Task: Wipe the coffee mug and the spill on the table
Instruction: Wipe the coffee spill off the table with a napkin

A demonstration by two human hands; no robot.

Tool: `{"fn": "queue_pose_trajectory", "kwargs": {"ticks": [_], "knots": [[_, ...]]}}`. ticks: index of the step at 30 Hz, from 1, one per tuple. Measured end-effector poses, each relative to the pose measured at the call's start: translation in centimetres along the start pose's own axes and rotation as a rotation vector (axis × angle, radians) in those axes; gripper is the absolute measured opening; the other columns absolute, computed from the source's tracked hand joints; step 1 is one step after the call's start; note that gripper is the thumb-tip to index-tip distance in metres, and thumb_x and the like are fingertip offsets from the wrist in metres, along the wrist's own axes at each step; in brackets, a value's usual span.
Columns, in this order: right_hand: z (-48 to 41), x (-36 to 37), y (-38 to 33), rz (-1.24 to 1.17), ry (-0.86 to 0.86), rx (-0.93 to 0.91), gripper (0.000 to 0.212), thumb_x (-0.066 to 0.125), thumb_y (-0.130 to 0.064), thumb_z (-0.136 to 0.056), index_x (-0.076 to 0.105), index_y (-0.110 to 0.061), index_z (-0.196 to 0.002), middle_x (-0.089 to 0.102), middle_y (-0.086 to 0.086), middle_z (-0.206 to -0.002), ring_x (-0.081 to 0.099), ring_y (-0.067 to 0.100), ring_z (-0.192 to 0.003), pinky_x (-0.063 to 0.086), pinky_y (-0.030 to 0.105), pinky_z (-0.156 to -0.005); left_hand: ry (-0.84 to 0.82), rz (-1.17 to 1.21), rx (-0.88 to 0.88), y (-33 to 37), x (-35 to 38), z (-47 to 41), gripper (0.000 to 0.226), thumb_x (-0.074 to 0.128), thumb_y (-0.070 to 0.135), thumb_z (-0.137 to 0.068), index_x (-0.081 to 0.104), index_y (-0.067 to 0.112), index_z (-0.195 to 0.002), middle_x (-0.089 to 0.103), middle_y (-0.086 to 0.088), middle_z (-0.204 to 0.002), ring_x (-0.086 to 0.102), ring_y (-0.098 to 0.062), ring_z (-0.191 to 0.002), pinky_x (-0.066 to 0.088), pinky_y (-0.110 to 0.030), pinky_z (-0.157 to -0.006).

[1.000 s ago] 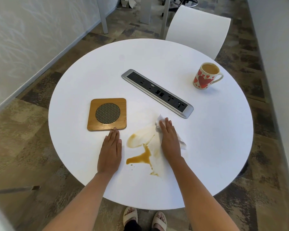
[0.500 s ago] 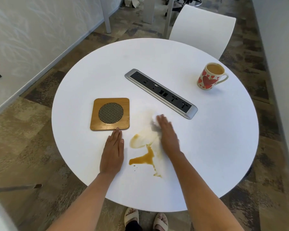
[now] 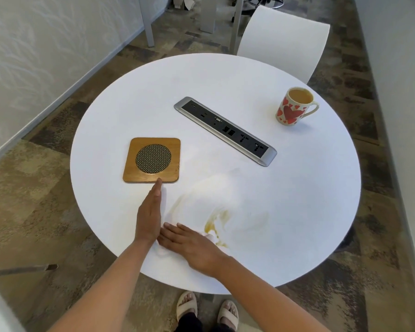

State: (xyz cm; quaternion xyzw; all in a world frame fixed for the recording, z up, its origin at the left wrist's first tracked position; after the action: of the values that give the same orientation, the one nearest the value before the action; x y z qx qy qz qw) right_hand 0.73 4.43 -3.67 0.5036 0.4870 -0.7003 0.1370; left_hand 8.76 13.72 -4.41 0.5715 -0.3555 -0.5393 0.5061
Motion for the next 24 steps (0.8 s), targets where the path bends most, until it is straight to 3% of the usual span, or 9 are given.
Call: {"fn": "queue_pose_trajectory", "kwargs": {"ticks": [2,4,7,11,15,17,20,24], "knots": [[0.5,-0.4,0.3,0.043,0.0,-0.013,0.059,0.006,-0.007,-0.09,0.022,-0.011,-0.147,0.015,0.008,-0.157,0.006,0.023,-0.146,-0.003,0.029,-0.119,0.004,-0.024,0.018,0.3,0.1,0.1,0.039,0.029,0.032,-0.101,0.04,0.027,-0.138,0.04,0.016,-0.141,0.033,0.013,-0.127,0.023,-0.005,-0.102],[0.6,-1.5,1.9,0.094,0.038,0.047,0.054,0.014,-0.008,-0.095,0.019,-0.014,-0.148,0.011,0.006,-0.158,0.006,0.022,-0.147,-0.005,0.027,-0.117,0.004,-0.033,0.04,0.6,0.2,0.2,0.039,0.029,0.027,-0.101,0.041,0.02,-0.138,0.041,0.01,-0.143,0.034,0.003,-0.132,0.024,-0.018,-0.109],[3.3,-5.4,8.2,0.124,0.19,0.317,0.053,0.026,-0.01,-0.101,0.007,-0.021,-0.149,-0.002,-0.002,-0.158,0.001,0.014,-0.147,-0.015,0.015,-0.11,-0.004,-0.12,0.072,0.6,0.2,0.9,0.041,0.028,0.026,-0.101,0.041,0.018,-0.139,0.04,0.007,-0.145,0.032,-0.003,-0.136,0.022,-0.027,-0.113],[9.9,-9.9,14.1,0.091,0.397,0.663,0.071,0.026,0.016,-0.088,0.017,-0.018,-0.149,0.005,0.003,-0.158,0.003,0.018,-0.147,-0.003,0.021,-0.116,0.008,-0.348,0.101,0.1,0.0,2.2,0.041,0.027,0.025,-0.101,0.04,0.018,-0.139,0.036,0.007,-0.148,0.024,-0.001,-0.136,0.015,-0.023,-0.113],[10.4,-9.4,12.4,0.036,0.546,0.823,0.076,0.028,0.021,-0.081,0.022,-0.014,-0.147,0.008,0.008,-0.158,0.004,0.023,-0.147,-0.003,0.023,-0.116,-0.026,-0.505,0.18,0.2,0.4,3.2,0.043,0.025,0.021,-0.1,0.037,0.009,-0.14,0.032,0.001,-0.149,0.02,-0.007,-0.139,0.009,-0.022,-0.114],[8.6,-7.8,10.0,0.034,0.539,0.78,0.075,0.03,0.021,-0.08,0.02,-0.013,-0.147,0.005,0.011,-0.157,0.002,0.025,-0.147,-0.007,0.021,-0.115,-0.031,-0.53,0.191,0.2,0.5,3.5,0.043,0.024,0.021,-0.101,0.037,0.008,-0.14,0.03,0.003,-0.149,0.019,-0.005,-0.138,0.007,-0.02,-0.114],[4.1,-3.3,4.1,0.004,0.396,0.538,0.066,0.027,0.012,-0.09,0.013,-0.015,-0.149,-0.002,0.008,-0.157,-0.003,0.025,-0.147,-0.014,0.02,-0.113,-0.019,-0.42,0.142,0.0,0.1,3.3,0.041,0.025,0.019,-0.101,0.04,0.011,-0.138,0.034,0.001,-0.148,0.023,-0.007,-0.138,0.011,-0.024,-0.115],[1.3,2.6,-3.5,-0.046,0.14,0.238,0.06,0.032,0.008,-0.093,0.02,-0.012,-0.148,0.007,0.009,-0.158,0.001,0.024,-0.147,-0.006,0.031,-0.119,-0.001,-0.167,-0.002,-1.2,-0.9,3.2,0.041,0.026,0.031,-0.101,0.044,0.022,-0.137,0.041,0.006,-0.145,0.029,-0.005,-0.137,0.017,-0.03,-0.116]]}}
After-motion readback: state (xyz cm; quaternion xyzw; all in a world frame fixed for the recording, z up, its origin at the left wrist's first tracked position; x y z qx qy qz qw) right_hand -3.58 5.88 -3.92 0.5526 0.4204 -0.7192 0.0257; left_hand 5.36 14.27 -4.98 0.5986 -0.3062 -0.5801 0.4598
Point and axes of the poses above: each hand's wrist, its own z-axis away from the middle knuckle, its own x-axis out of the palm, y = z × x, the point moved 10 cm from there along -z, towards the middle knuckle
